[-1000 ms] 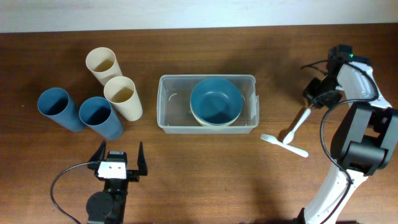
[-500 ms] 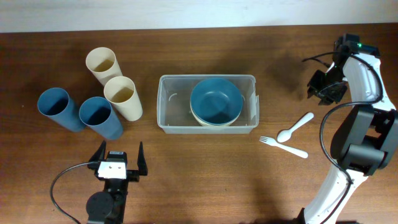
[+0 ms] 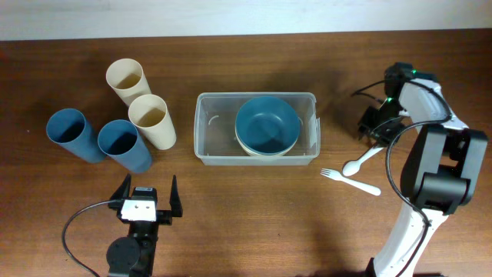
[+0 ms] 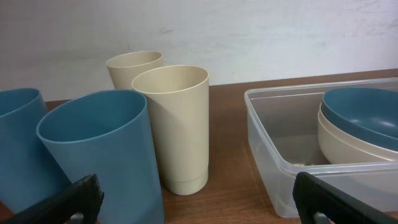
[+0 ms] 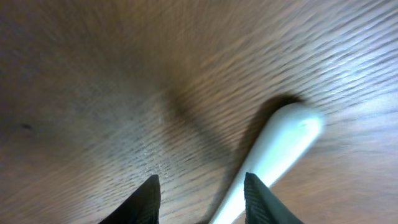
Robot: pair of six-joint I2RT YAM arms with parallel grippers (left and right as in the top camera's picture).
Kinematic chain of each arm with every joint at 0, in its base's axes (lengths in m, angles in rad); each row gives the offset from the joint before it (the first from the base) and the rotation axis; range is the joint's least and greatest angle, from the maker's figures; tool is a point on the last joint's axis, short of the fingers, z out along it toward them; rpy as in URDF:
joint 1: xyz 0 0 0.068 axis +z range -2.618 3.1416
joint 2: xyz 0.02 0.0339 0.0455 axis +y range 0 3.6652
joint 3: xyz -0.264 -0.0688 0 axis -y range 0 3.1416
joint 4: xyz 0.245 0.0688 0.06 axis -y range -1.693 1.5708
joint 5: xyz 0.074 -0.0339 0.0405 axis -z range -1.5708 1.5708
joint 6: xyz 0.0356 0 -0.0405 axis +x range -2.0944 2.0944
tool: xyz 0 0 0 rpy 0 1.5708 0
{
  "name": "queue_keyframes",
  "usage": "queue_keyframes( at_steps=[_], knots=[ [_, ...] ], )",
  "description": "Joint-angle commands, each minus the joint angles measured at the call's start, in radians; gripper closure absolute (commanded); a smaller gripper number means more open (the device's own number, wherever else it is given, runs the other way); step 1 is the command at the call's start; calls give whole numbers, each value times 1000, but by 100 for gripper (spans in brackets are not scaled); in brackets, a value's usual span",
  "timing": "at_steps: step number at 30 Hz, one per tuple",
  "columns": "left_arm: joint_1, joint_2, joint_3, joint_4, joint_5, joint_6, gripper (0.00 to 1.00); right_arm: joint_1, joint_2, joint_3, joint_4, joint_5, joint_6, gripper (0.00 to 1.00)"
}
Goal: Pack container
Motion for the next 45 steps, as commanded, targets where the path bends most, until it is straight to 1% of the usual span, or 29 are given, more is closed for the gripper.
queue_keyframes(
  at_steps=[1,7,12,20,26,29,37,45],
  knots=[
    [4,-8,-4,-1,-4,12,0,-2,1,-39,16,-4,30,60],
    [4,-8,-4,-1,-4,12,0,-10,1,-56,7,15,20,60],
    [4,-8,-4,-1,-4,12,0,-17,1,-34,-1,11,-2,60],
    [4,-8,-4,-1,-4,12,1,-16,-14,118,-182,11,-54,60],
    [4,-8,-4,-1,-4,12,1,-11,-56,132,-273,11,-54,60],
    [4,-8,-4,-1,-4,12,0,4,-55,118,-298,11,-53,59],
    [4,-8,-4,-1,-4,12,0,57,-55,52,-300,12,-53,60],
    [4,-8,-4,-1,-4,12,0,77,-56,-61,-253,22,-50,59]
  ],
)
